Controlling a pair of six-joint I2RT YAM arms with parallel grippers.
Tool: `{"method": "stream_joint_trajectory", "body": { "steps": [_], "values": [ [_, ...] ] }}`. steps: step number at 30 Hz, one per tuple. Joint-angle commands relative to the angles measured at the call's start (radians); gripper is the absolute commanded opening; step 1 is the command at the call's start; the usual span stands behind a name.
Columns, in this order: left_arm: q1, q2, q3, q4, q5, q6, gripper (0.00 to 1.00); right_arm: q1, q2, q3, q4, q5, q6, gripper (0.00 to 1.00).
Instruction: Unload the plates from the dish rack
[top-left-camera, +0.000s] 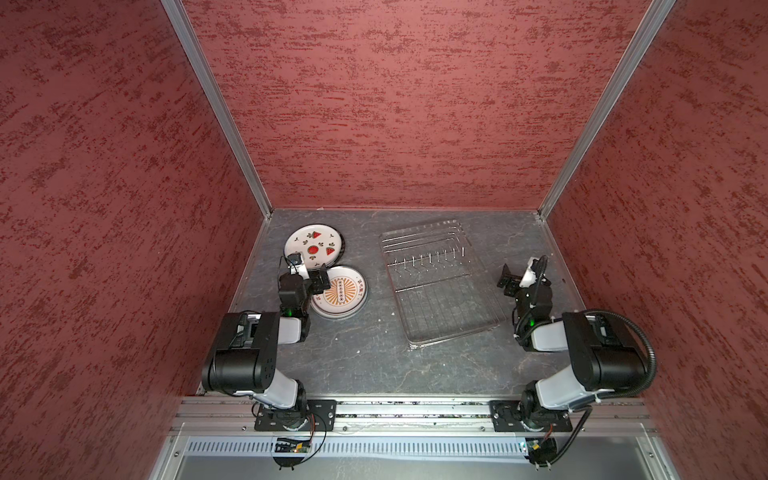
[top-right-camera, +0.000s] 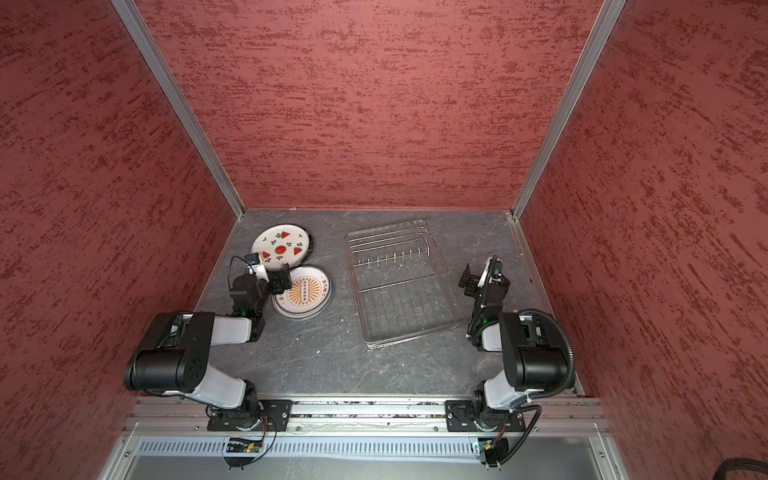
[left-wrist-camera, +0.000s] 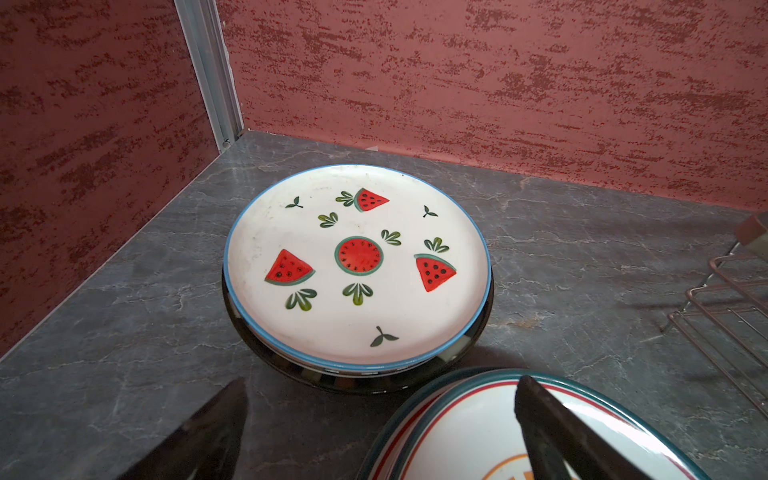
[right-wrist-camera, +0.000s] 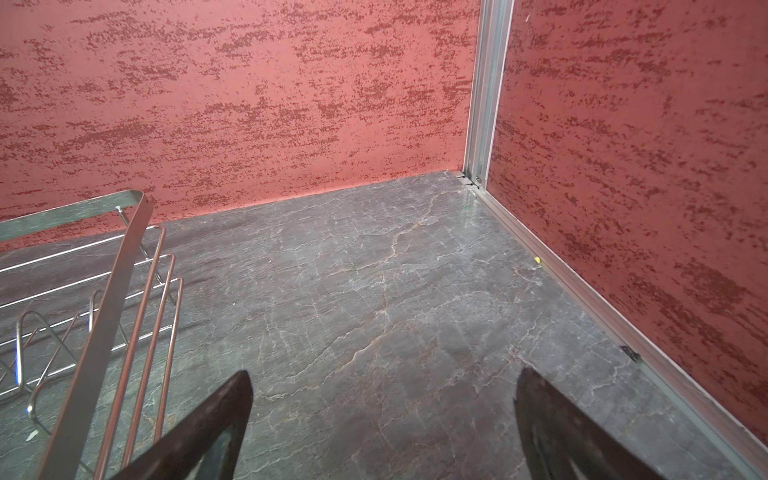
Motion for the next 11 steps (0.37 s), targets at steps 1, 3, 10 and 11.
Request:
{"method": "stream_joint_trajectory", "body": {
  "steps": [1,3,10,11],
  "values": [
    [-0.008,0.004,0.01,0.018,-0.006,0.023,0.99,0.005,-0.007,-0.011,0.046,0.022,-0.007,0.99],
    [-0.01,0.004,0.01,0.018,-0.008,0.025,0.99,0.004,-0.007,-0.011,0.046,0.022,-0.009,0.99],
    [-0.012,0.004,0.01,0.018,-0.011,0.026,0.99,0.005,-0.005,-0.007,0.045,0.022,-0.01,0.99],
    [-0.012,0.005,0.01,0.018,-0.012,0.026,0.99,0.006,-0.007,-0.007,0.045,0.015,-0.012,0.99]
  ]
}}
